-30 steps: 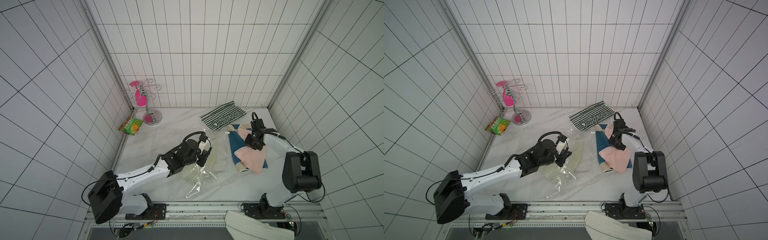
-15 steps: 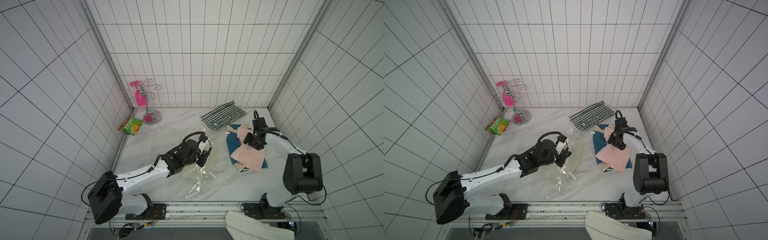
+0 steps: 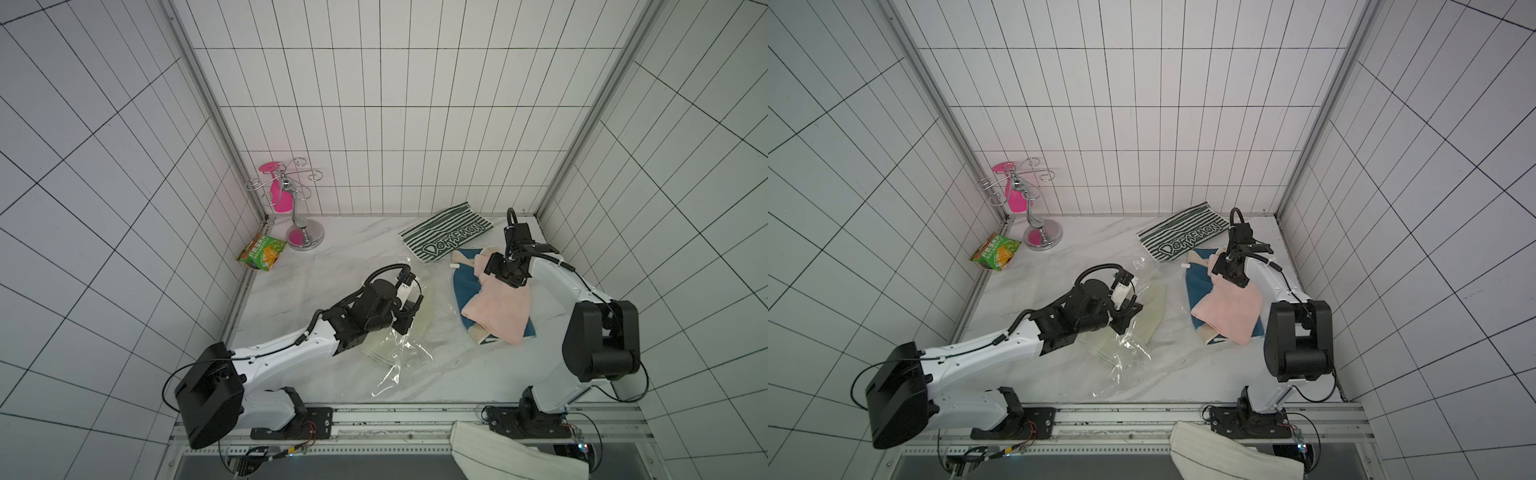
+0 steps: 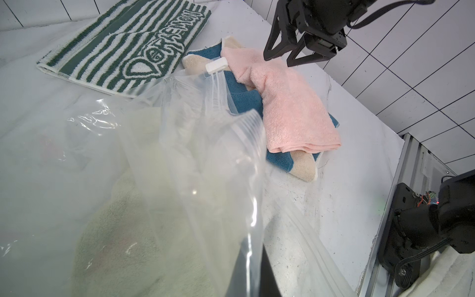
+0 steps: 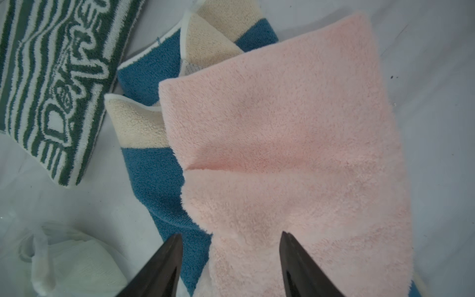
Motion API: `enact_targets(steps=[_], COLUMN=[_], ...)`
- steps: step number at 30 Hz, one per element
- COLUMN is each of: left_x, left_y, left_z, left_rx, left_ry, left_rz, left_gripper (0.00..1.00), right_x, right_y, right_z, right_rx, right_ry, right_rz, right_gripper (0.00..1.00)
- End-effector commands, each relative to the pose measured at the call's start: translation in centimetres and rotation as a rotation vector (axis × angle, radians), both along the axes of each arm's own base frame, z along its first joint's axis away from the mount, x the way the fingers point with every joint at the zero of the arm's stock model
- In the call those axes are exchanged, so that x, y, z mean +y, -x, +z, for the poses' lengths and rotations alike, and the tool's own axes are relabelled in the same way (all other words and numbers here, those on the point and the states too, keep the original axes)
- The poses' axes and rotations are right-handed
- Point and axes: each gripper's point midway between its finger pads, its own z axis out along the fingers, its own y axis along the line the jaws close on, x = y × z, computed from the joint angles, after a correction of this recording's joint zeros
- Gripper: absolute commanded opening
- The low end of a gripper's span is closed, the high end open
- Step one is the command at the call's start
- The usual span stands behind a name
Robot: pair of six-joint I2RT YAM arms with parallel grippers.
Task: Place the folded towel into the vacuum bag
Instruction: Pick up the towel from the center of the board.
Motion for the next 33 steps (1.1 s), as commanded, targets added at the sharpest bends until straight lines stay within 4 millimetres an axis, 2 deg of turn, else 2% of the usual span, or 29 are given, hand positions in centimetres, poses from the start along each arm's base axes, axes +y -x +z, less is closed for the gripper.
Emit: enact_targets(steps=[1,5,8,10,12,15,20,24,33], left_x=[0.3,0.6,0.5,0.5,0.6,0.6,0.7,0.6,0.5], left_y=[-0.3,-0.3,-0.3,-0.3,-0.3,-0.3,-0.4,-0.4,-0.5], left_z=[0.6,0.6,0.6,0.6,0.7,0.7,1.0,1.1,1.0], left_rx=[-0.028,-0.032,-0.034,-0.033,-0.034,-0.039,-0.043,-0.045,-0.036], left_ry=[0.012,0.005,0.005,0.007,0.007,0.005,0.011,0.014,0.018], left_rz=[0.01,0.016,0.016,0.015,0.018,0.02,0.023,0.022,0.027], left_gripper=[0.0,0.0,0.0,0.0,0.0,0.0,0.0,0.0,0.0], right_x=[-0.1,-0.9,-1.9,-2.3,-2.4,-2.5,-1.4,0.0,6.1], right_y=[0.4,0.5,-0.1,-0.4,-0.7,-0.6,1.7,5.0,11.1], right_z=[-2.5,-4.7,-4.8,-4.2,-2.7,0.5,4.6,5.8,7.9], right_rx=[0.092,0.14,0.137,0.123,0.088,0.014,-0.058,-0.056,-0.015], right_ry=[0.029,0.078,0.121,0.137,0.137,0.149,0.165,0.145,0.057], right_rz=[0.001,-0.008,-0.022,-0.031,-0.036,-0.041,0.017,0.087,0.311], right_gripper=[0.64,0.62,0.54,0.41,0.2,0.07,0.04,0.03,0.03])
